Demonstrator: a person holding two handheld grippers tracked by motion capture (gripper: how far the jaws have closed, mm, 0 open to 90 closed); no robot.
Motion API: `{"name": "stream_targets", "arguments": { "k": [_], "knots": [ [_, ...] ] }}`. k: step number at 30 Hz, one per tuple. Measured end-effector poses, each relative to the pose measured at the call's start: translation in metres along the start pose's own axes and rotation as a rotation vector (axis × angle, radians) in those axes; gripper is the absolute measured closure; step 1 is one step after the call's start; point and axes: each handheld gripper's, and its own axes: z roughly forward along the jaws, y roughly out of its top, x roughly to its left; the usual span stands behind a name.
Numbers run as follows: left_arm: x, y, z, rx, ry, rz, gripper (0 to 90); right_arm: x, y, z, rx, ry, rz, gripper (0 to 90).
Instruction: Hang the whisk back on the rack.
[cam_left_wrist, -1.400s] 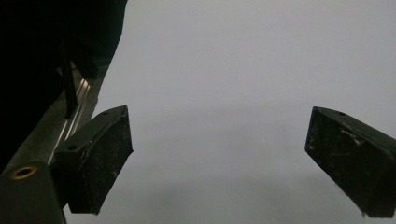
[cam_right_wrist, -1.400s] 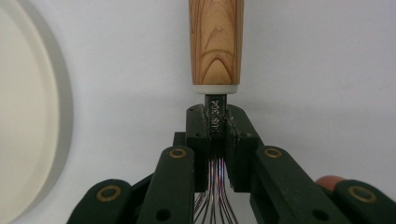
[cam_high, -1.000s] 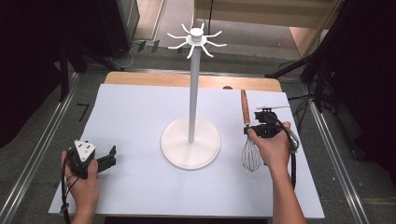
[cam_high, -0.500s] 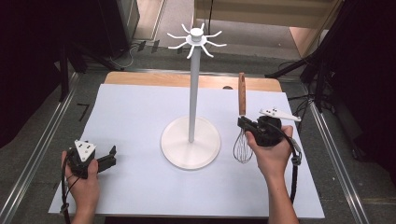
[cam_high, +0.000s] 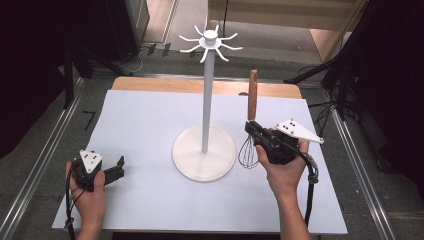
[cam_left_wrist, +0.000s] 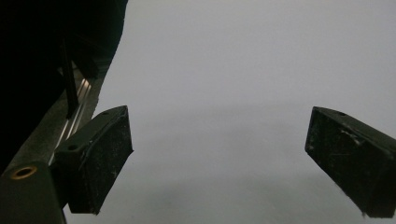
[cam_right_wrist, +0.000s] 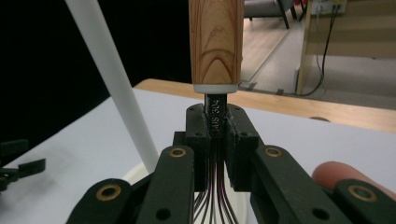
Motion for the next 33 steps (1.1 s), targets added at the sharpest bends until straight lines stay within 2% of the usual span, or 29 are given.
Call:
{"name": "stream_targets", "arguments": {
  "k": [10, 15, 20, 33],
  "knots": [
    [0.000, 0.000, 0.000, -0.001, 0.002, 0.001, 7.8, 0.022, 0.007, -0.015, -0.142, 0.037, -0.079, 83.0],
    [0.000, 0.000, 0.000, 0.001, 0.002, 0.003, 7.8, 0.030, 0.009, -0.018, -0.188, 0.045, -0.114, 82.9],
    [0.000, 0.000, 0.000, 0.001, 0.002, 0.003, 7.8, 0.037, 0.010, -0.019, -0.236, 0.060, -0.122, 82.9],
    [0.000, 0.000, 0.000, 0.001, 0.002, 0.002, 7.8, 0.056, 0.023, -0.020, -0.267, 0.079, -0.156, 82.9]
  ]
}}
